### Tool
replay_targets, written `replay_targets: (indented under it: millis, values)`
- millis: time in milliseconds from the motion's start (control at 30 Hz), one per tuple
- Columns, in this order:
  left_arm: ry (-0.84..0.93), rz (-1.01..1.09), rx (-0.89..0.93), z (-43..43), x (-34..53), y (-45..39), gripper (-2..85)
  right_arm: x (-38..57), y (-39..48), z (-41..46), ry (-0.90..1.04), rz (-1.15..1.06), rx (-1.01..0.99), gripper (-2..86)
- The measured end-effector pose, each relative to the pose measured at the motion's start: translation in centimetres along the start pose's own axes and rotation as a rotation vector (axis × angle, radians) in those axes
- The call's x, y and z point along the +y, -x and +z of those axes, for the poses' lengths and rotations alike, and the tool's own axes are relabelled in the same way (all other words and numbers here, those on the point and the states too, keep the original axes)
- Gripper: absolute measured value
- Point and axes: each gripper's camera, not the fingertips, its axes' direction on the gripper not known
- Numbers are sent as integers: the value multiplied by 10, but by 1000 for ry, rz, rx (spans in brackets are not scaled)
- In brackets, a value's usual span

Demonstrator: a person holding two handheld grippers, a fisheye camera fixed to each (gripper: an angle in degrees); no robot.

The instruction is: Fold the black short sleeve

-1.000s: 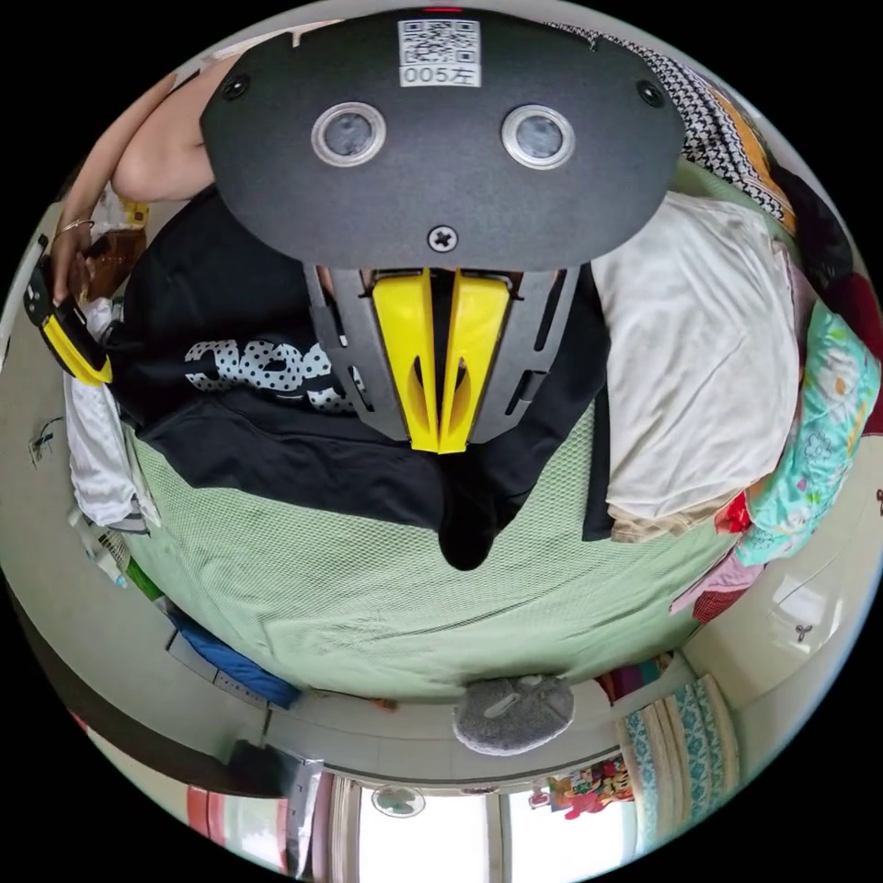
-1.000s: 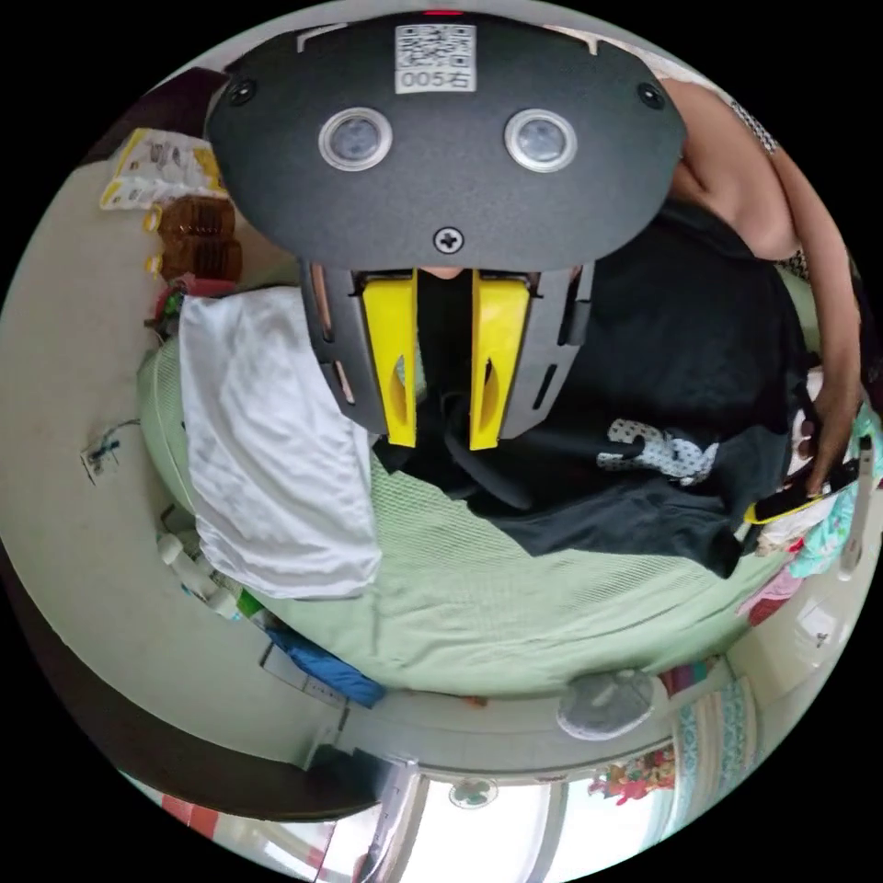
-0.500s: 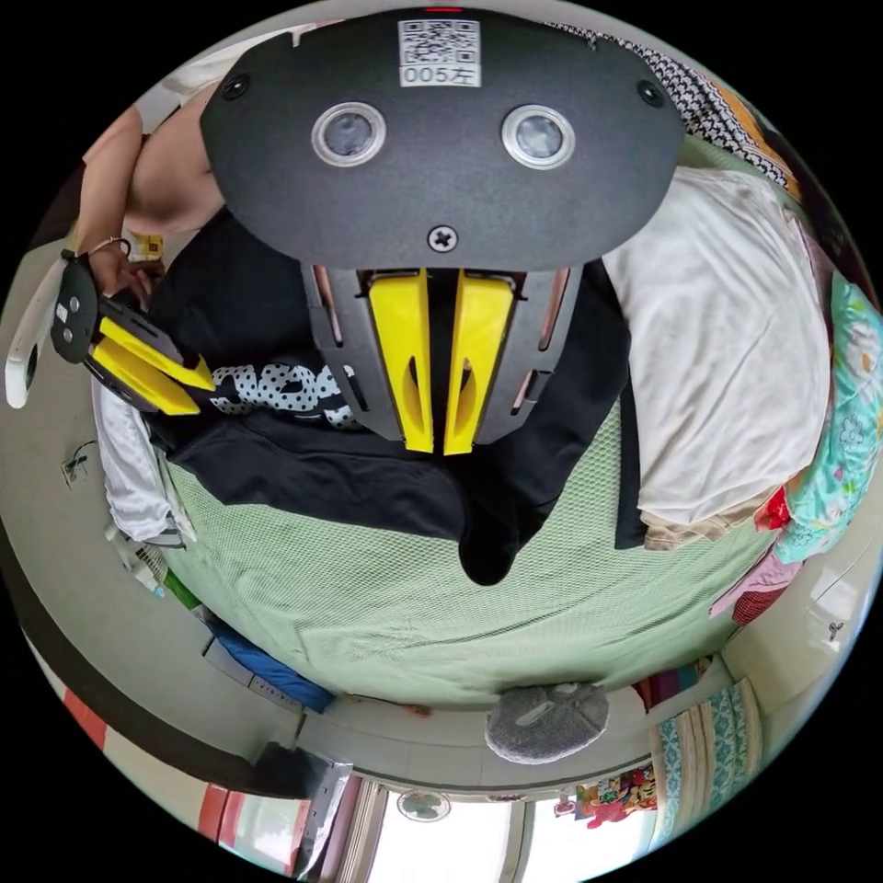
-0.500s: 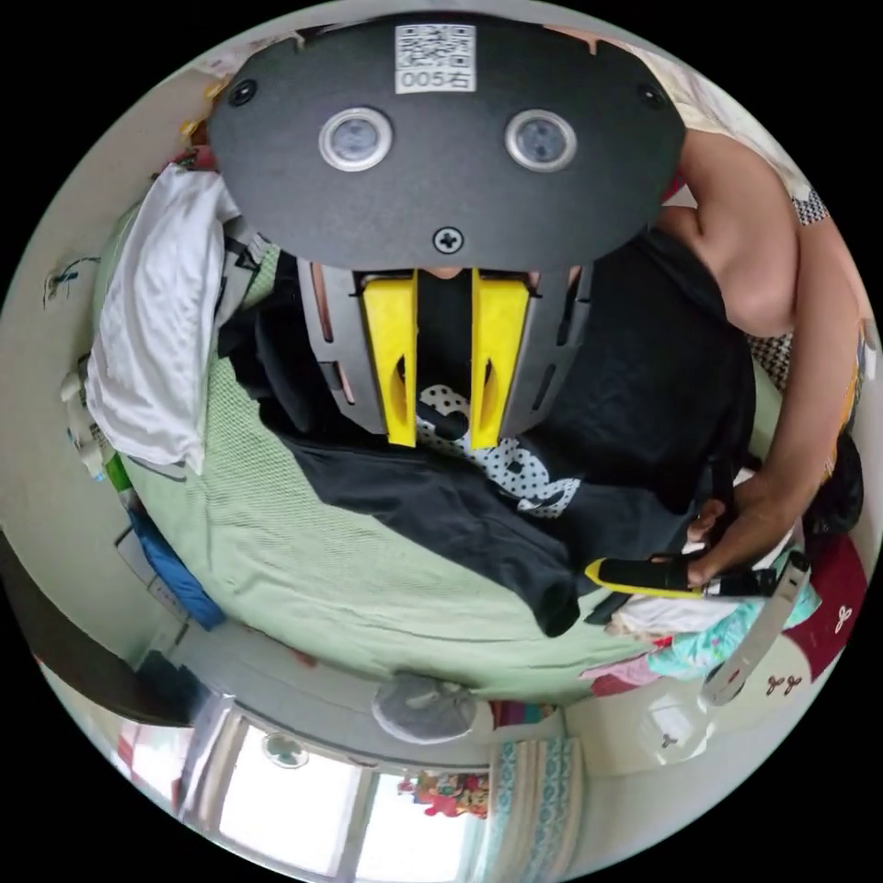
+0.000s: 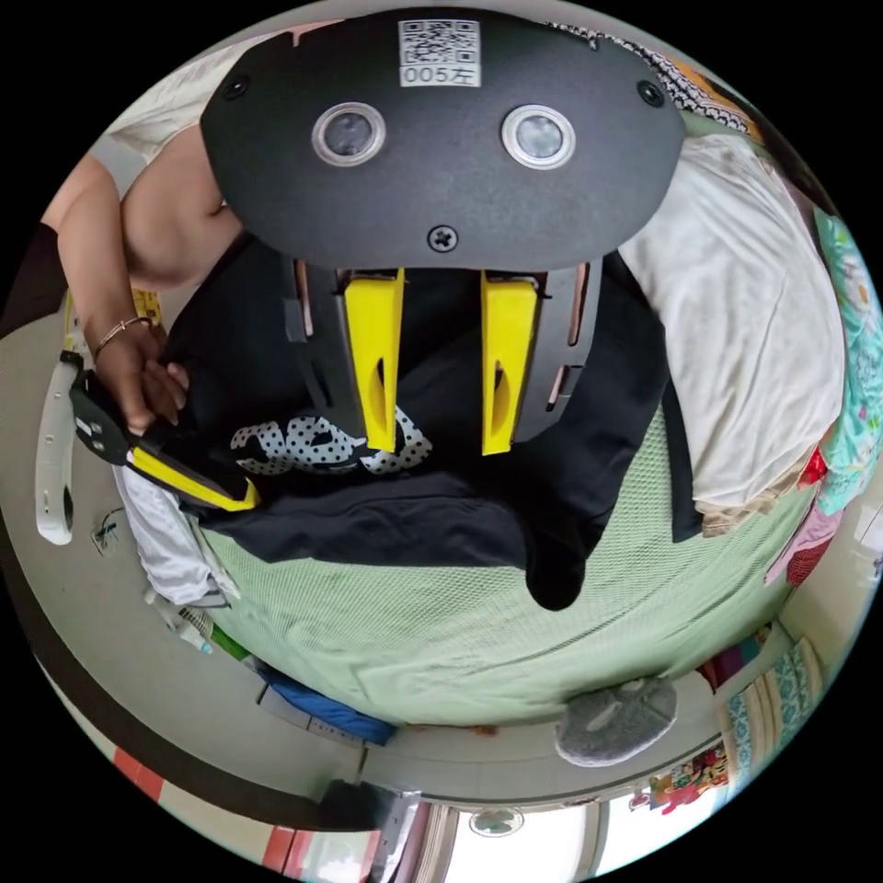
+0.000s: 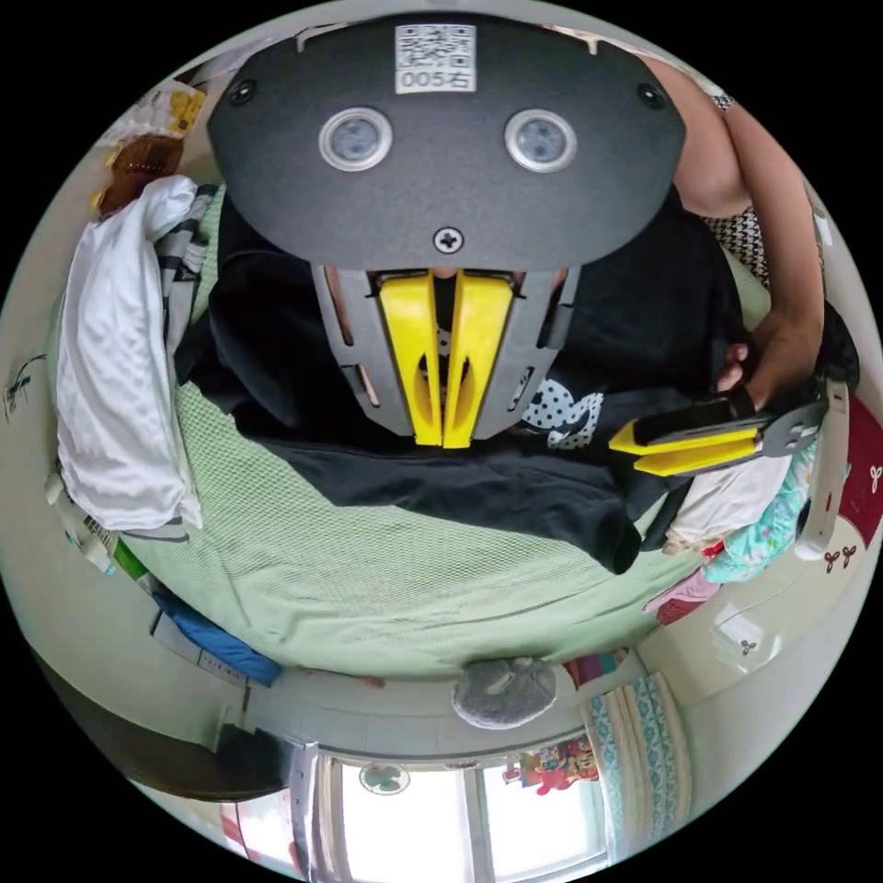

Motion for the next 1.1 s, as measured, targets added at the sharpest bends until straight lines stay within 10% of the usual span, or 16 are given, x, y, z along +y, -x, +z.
replay_targets:
  millis: [500, 1100]
  values:
    - [98, -62, -63, -8, -4, 20, 48, -11, 43, -4, 18, -165, 98, -12]
    - [-422, -477, -187, -171, 87, 112, 42, -8, 53, -29, -82, -400, 122, 84]
